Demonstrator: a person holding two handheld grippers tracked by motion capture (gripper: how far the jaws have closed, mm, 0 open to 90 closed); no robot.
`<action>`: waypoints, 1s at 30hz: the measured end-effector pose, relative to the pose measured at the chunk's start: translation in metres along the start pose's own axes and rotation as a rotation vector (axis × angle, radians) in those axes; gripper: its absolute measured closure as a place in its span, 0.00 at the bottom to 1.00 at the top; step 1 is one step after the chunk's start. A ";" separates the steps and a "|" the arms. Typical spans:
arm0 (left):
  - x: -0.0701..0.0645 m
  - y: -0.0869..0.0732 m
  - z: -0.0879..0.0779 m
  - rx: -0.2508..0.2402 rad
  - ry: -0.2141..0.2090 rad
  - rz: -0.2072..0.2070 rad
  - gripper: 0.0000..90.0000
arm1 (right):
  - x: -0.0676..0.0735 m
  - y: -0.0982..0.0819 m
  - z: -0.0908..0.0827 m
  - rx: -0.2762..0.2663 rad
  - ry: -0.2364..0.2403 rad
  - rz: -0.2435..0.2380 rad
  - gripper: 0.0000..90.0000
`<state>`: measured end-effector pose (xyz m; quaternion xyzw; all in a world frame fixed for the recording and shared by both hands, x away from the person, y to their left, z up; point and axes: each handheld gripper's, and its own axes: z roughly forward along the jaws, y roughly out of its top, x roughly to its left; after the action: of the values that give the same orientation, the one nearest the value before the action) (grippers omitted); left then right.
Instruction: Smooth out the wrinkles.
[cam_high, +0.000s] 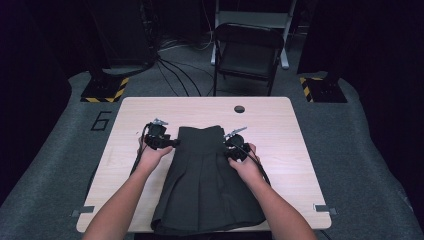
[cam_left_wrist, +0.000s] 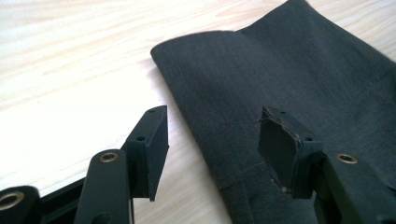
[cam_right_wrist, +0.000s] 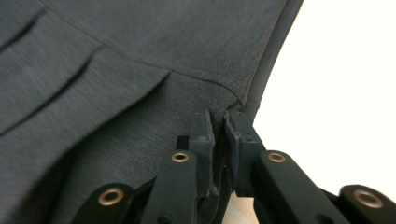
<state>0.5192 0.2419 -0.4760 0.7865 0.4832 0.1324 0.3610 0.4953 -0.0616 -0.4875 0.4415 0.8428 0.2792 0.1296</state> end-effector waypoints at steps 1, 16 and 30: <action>0.000 0.000 0.000 0.000 0.000 0.000 0.47 | -0.002 -0.003 0.003 0.004 0.007 0.011 0.86; 0.002 -0.003 0.033 0.037 0.022 -0.027 0.38 | -0.008 -0.006 0.009 0.015 0.015 0.075 0.68; 0.005 0.003 0.047 0.062 0.028 -0.030 0.33 | -0.007 -0.006 0.011 0.004 0.053 0.068 0.71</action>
<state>0.5498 0.2243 -0.5079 0.7880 0.5039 0.1229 0.3317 0.5003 -0.0666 -0.5003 0.4625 0.8312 0.2931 0.0969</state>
